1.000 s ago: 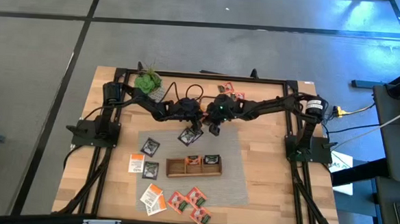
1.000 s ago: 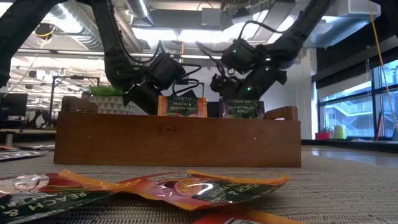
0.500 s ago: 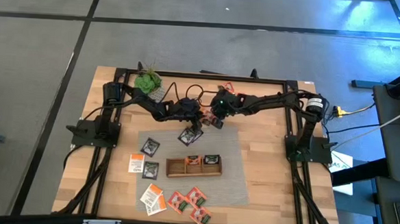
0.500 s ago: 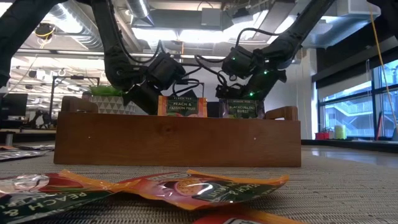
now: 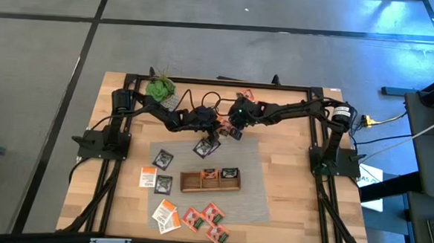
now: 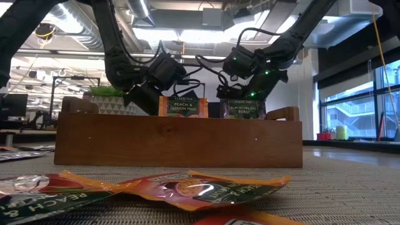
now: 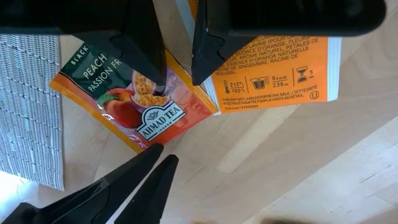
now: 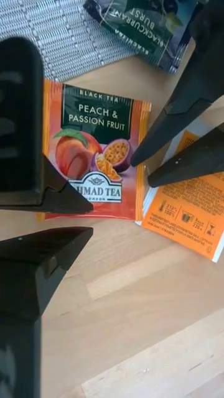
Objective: Pick & Place Tea
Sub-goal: Put the orange tea bag into the middle section of the wooden organizer
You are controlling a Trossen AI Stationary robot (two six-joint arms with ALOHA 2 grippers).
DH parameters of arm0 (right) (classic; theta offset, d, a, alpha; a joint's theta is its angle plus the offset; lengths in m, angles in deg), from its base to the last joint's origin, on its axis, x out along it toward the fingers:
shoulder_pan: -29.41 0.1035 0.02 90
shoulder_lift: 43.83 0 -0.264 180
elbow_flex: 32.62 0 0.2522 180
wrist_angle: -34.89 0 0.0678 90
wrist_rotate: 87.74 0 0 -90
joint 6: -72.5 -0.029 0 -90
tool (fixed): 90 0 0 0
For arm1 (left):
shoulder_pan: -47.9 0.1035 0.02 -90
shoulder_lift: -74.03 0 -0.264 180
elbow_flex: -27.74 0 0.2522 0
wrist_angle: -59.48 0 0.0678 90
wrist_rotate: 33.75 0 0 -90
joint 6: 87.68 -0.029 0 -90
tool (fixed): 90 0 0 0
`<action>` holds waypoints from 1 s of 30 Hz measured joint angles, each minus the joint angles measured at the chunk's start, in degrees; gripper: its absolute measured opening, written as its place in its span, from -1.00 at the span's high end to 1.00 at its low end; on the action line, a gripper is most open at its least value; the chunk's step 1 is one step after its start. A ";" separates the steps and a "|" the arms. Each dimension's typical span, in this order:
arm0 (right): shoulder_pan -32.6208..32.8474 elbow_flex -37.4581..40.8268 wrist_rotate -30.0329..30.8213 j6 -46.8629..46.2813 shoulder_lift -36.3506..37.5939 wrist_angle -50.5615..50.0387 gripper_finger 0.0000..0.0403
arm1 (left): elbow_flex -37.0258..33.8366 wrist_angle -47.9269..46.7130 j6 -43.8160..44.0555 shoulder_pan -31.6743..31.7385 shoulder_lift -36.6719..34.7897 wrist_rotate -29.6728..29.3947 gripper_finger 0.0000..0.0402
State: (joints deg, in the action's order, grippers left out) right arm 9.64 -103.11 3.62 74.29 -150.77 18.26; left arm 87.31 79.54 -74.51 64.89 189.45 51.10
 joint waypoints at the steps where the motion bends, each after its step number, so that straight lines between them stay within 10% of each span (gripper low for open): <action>1: 0.00 0.00 0.00 0.00 0.00 0.00 0.76 | 0.00 0.00 0.00 0.00 0.00 0.00 0.63; 30: -0.08 -0.28 0.07 -3.07 -4.72 1.18 0.76 | -0.28 3.74 -12.11 -1.18 -3.72 0.72 0.63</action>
State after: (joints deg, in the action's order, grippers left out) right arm 9.56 -103.39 3.70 71.22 -155.49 19.44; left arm 87.02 83.28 -86.62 63.71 185.73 51.82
